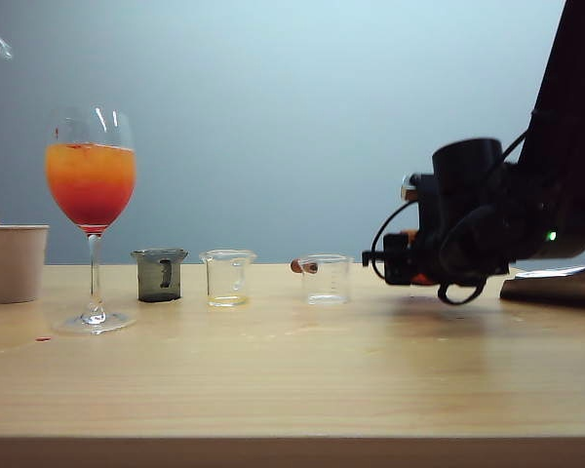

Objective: Pick up the fourth measuring cup from the left, pour the grenadine inside into the goblet, and finally put the measuring cup back in its original place.

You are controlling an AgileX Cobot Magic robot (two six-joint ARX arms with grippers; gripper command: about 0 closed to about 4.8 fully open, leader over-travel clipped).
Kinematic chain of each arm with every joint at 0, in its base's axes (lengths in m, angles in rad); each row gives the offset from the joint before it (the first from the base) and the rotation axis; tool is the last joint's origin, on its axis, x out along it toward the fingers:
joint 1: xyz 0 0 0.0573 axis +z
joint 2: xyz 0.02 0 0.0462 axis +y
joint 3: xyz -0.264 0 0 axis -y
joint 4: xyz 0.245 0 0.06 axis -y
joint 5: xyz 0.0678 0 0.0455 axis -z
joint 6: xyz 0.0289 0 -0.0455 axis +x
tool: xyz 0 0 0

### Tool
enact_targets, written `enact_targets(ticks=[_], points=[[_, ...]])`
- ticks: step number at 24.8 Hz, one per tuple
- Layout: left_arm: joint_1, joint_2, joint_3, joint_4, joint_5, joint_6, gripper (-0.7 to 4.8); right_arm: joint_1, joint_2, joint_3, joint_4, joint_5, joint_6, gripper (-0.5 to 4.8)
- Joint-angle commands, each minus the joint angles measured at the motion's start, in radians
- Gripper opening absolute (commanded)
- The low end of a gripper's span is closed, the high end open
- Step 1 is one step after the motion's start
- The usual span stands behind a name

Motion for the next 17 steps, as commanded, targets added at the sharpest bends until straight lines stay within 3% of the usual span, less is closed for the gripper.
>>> enact_targets(ticks=[1, 10, 11, 12, 14, 17], points=[[0.001, -0.002, 0.003, 0.008, -0.003, 0.000, -0.04, 0.004, 0.015, 0.002, -0.009, 0.002, 0.015, 1.07], [0.001, -0.002, 0.003, 0.008, -0.003, 0.000, -0.04, 0.004, 0.017, 0.002, -0.027, 0.002, 0.014, 1.09], [0.001, -0.002, 0.003, 0.008, -0.003, 0.000, -0.05, 0.004, 0.017, 0.002, -0.025, 0.002, 0.014, 1.41], [0.001, -0.002, 0.003, 0.008, -0.003, 0.000, -0.05, 0.004, 0.017, 0.002, -0.024, 0.002, 0.014, 2.16], [0.001, -0.002, 0.003, 0.008, -0.003, 0.000, -0.05, 0.004, 0.017, 0.002, -0.022, 0.001, 0.014, 4.79], [0.001, -0.002, 0.003, 0.008, -0.003, 0.000, -0.04, 0.006, 0.015, 0.001, -0.022, -0.009, 0.017, 4.79]])
